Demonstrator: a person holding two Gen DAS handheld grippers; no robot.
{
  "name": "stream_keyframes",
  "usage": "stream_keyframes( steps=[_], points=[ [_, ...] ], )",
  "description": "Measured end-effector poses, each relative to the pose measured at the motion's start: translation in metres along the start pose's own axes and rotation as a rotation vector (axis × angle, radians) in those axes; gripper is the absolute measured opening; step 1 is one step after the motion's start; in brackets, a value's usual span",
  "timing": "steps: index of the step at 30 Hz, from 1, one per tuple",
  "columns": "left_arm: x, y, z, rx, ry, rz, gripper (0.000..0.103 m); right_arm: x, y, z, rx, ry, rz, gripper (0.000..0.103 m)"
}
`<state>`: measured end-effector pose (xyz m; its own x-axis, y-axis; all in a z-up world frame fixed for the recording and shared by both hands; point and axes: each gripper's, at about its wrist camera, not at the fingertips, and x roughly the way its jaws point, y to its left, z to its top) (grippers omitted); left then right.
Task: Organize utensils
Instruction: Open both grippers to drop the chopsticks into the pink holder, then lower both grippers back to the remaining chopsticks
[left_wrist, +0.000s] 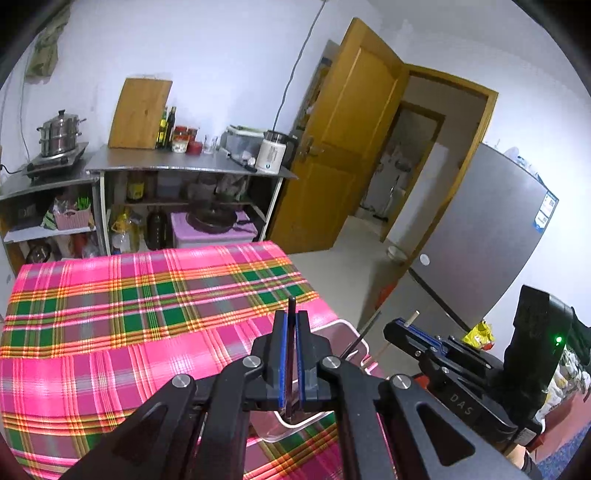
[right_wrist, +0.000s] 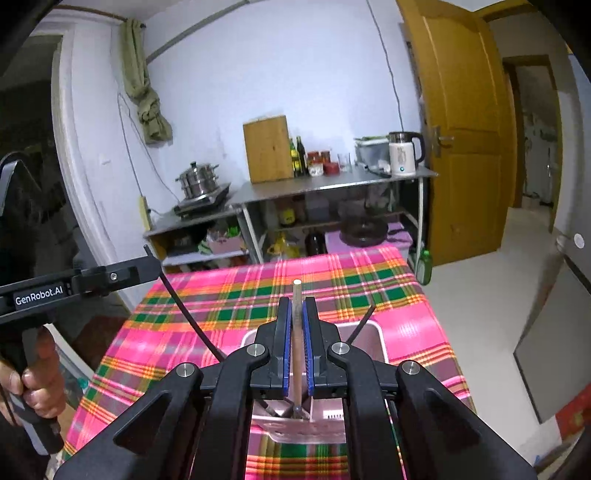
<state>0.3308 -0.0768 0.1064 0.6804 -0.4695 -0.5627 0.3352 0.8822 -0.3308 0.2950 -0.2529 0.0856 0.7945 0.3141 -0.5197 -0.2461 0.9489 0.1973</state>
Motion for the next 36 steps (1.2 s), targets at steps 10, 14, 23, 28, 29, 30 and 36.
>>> stream_keyframes(
  steps=[10, 14, 23, 28, 29, 30, 36],
  points=[
    [0.008, 0.006, -0.012, -0.006, 0.022, 0.010, 0.004, 0.010, -0.003, -0.008, -0.019, 0.048, -0.028, 0.007],
    [-0.001, 0.006, -0.011, -0.006, 0.008, 0.015, 0.005, 0.001, -0.003, -0.005, -0.021, 0.036, -0.041, 0.011],
    [-0.046, 0.008, -0.014, 0.008, -0.060, 0.029, 0.008, -0.031, 0.004, -0.006, -0.022, -0.013, -0.043, 0.012],
    [-0.069, 0.018, -0.031, 0.003, -0.077, 0.061, 0.008, -0.048, 0.012, -0.019, -0.024, -0.021, -0.019, 0.012],
    [-0.073, 0.020, -0.036, 0.001, -0.079, 0.066, 0.008, -0.051, 0.014, -0.023, -0.026, -0.020, -0.013, 0.012],
    [-0.077, 0.023, -0.040, -0.003, -0.079, 0.071, 0.008, -0.054, 0.017, -0.027, -0.026, -0.018, -0.008, 0.012],
    [-0.094, 0.043, -0.079, -0.042, -0.064, 0.105, 0.008, -0.063, 0.031, -0.053, -0.029, 0.003, 0.026, 0.012]
  ],
)
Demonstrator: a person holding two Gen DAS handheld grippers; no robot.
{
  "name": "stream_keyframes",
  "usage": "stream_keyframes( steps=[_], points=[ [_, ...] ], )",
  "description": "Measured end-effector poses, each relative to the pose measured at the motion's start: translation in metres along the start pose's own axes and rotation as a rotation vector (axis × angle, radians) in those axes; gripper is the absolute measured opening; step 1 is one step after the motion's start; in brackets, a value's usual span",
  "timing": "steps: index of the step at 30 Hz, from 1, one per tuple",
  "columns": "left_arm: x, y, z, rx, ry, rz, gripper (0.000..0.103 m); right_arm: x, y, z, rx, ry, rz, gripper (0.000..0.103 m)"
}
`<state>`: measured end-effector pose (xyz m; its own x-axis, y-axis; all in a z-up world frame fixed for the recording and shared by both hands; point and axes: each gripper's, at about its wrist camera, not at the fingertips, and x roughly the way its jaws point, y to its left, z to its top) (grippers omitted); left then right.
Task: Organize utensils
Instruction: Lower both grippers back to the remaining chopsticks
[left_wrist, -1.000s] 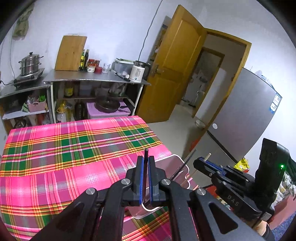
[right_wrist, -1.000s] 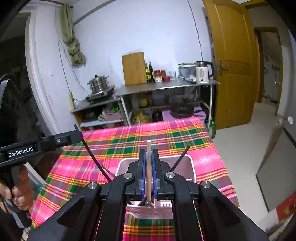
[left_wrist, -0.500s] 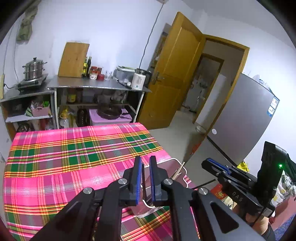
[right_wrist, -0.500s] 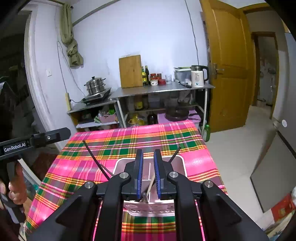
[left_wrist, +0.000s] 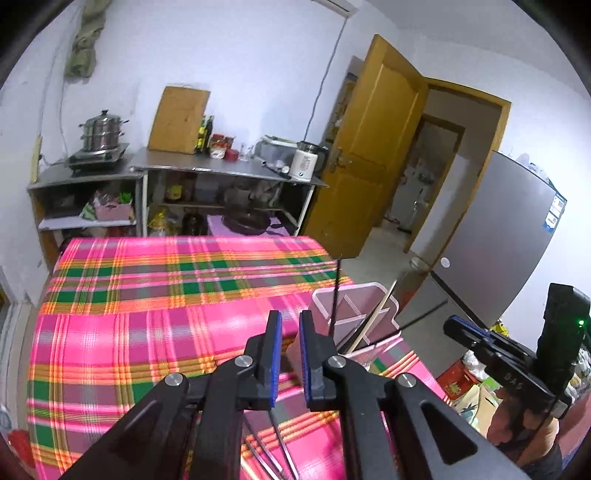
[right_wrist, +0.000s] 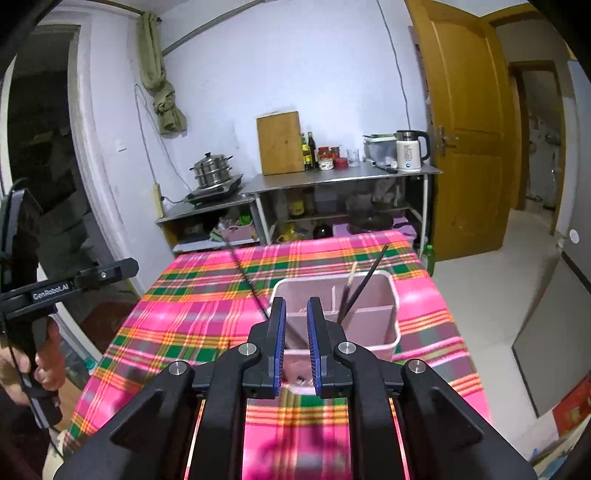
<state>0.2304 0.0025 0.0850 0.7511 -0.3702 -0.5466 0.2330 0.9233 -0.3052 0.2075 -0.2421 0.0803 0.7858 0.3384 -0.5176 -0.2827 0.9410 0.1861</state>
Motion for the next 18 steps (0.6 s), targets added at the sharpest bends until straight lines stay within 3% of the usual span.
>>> stream_keyframes(
  steps=[11, 18],
  points=[
    [-0.003, 0.031, -0.063, -0.055, 0.082, 0.051, 0.008, 0.004, 0.021, -0.041, -0.014, 0.075, 0.048, 0.012],
    [0.018, 0.052, -0.101, -0.107, 0.174, 0.087, 0.008, 0.018, 0.036, -0.062, -0.037, 0.133, 0.069, 0.012]
  ],
)
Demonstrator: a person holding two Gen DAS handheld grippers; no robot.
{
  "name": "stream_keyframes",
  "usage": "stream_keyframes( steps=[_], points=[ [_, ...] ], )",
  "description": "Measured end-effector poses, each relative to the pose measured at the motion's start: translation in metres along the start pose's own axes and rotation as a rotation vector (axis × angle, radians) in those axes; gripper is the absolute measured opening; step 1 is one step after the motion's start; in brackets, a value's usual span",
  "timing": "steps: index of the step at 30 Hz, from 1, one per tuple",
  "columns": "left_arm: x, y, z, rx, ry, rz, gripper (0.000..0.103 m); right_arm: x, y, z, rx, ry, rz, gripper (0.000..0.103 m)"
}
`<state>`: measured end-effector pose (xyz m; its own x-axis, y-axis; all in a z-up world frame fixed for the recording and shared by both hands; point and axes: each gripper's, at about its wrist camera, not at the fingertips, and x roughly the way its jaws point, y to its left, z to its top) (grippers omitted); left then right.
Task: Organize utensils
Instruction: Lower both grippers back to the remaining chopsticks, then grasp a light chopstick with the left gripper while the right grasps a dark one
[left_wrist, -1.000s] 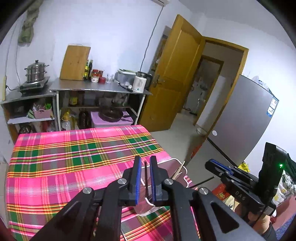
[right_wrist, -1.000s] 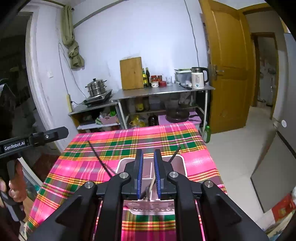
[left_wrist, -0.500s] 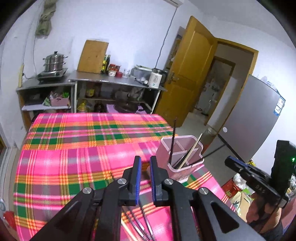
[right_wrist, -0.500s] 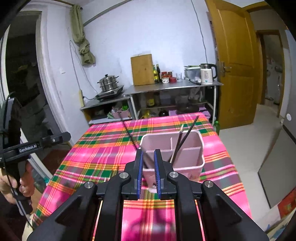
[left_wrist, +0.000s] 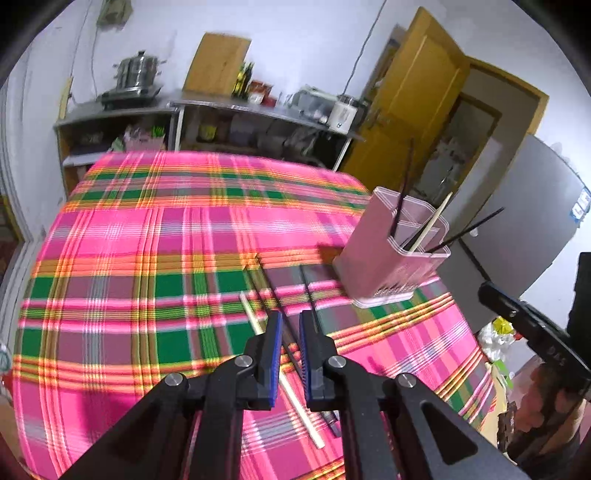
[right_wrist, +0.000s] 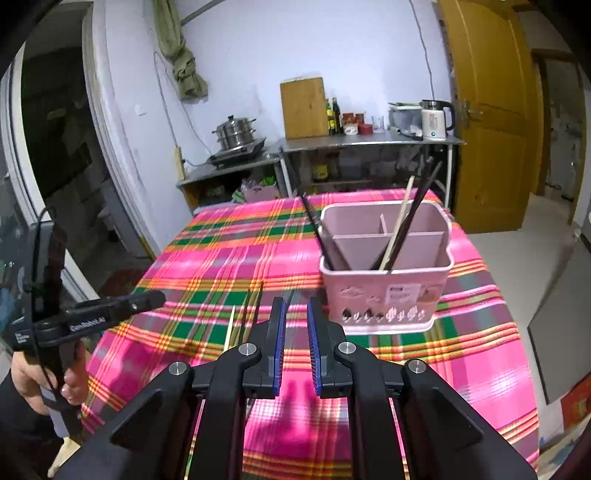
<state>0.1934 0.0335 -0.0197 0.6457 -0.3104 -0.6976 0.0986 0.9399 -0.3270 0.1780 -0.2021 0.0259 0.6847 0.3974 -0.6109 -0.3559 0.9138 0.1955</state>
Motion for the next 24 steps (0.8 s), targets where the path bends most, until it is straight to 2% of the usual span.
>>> stream_keyframes(
  steps=[11, 16, 24],
  points=[
    [0.052, 0.022, -0.012, -0.056, 0.086, 0.040, 0.012, 0.034, 0.009, -0.018, -0.008, 0.077, 0.032, 0.012],
    [0.084, 0.028, -0.009, -0.070, 0.129, 0.069, 0.013, 0.049, 0.008, -0.023, -0.009, 0.108, 0.039, 0.012],
    [0.115, 0.030, 0.000, -0.070, 0.151, 0.110, 0.013, 0.071, 0.006, -0.030, -0.003, 0.151, 0.051, 0.012]
  ],
)
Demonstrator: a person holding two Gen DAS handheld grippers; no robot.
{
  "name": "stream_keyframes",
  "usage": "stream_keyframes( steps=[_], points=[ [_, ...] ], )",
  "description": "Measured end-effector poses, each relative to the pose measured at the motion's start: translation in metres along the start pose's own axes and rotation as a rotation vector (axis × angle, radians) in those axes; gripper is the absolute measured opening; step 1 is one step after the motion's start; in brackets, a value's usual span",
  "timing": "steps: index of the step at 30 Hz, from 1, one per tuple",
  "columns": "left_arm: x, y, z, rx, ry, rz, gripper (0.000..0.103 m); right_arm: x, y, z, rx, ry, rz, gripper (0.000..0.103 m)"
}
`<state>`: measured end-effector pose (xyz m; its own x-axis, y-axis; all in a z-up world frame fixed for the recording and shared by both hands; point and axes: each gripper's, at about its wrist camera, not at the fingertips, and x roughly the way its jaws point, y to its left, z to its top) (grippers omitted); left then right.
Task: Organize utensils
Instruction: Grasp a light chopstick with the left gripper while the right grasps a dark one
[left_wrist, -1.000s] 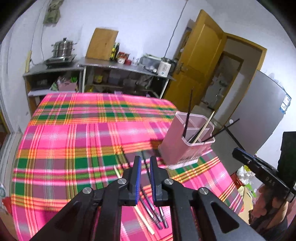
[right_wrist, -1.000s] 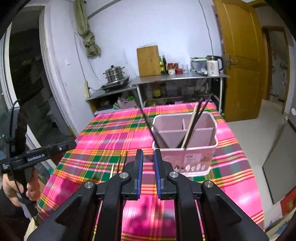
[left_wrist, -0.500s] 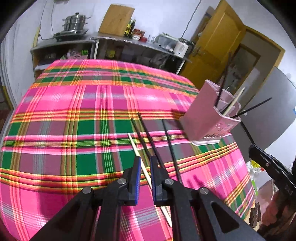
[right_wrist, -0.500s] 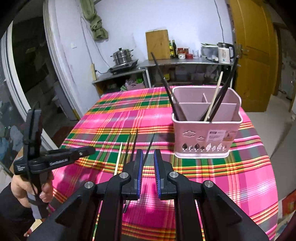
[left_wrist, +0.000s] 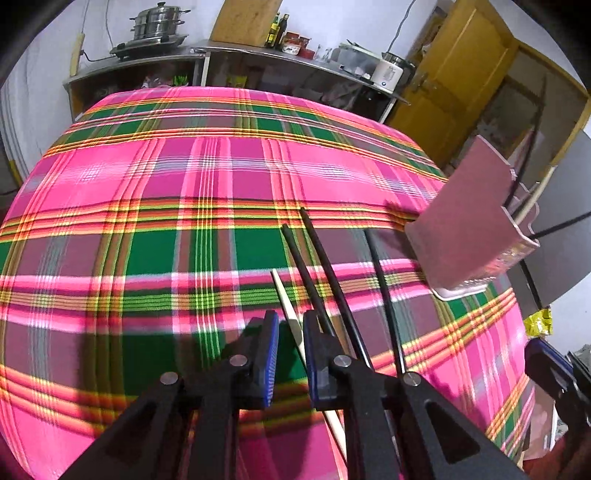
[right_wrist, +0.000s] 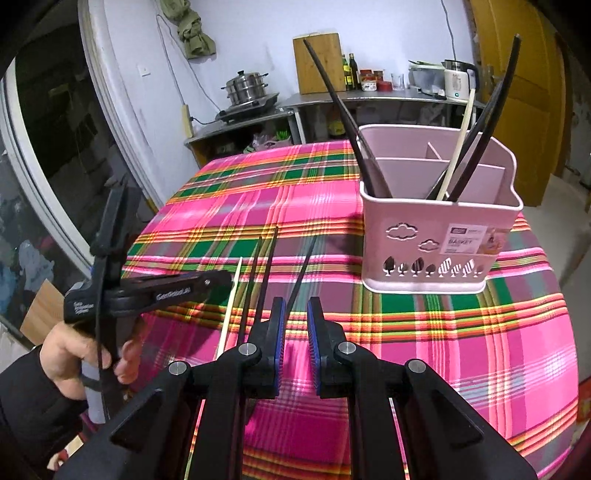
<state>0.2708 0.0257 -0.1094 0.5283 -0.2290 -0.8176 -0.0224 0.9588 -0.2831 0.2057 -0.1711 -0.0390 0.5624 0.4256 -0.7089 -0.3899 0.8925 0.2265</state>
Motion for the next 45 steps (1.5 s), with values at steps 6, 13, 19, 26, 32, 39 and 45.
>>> stream_keyframes(
  steps=[6, 13, 19, 26, 32, 39, 45],
  points=[
    [0.010, -0.003, 0.000, 0.030, -0.008, 0.032, 0.013, 0.012, -0.001, 0.000, 0.004, 0.018, 0.004, 0.012],
    [0.009, 0.001, 0.001, 0.071, -0.007, 0.043, 0.006, 0.034, 0.004, 0.001, 0.002, 0.047, 0.004, 0.012],
    [-0.003, 0.022, -0.005, 0.057, -0.013, 0.064, 0.005, 0.060, 0.007, 0.004, 0.001, 0.080, -0.002, 0.012],
    [-0.013, 0.049, -0.006, 0.003, -0.031, 0.086, 0.005, 0.096, 0.012, 0.013, -0.014, 0.125, -0.031, 0.012],
    [-0.013, 0.055, -0.004, -0.011, -0.033, 0.075, 0.005, 0.119, 0.010, 0.023, -0.012, 0.155, -0.071, 0.012],
    [-0.011, 0.056, -0.001, -0.003, -0.032, 0.069, 0.005, 0.137, 0.010, 0.029, -0.015, 0.184, -0.101, 0.012],
    [-0.007, 0.051, 0.003, 0.029, -0.024, 0.081, 0.005, 0.144, 0.012, 0.037, -0.020, 0.200, -0.115, 0.012]
  ],
)
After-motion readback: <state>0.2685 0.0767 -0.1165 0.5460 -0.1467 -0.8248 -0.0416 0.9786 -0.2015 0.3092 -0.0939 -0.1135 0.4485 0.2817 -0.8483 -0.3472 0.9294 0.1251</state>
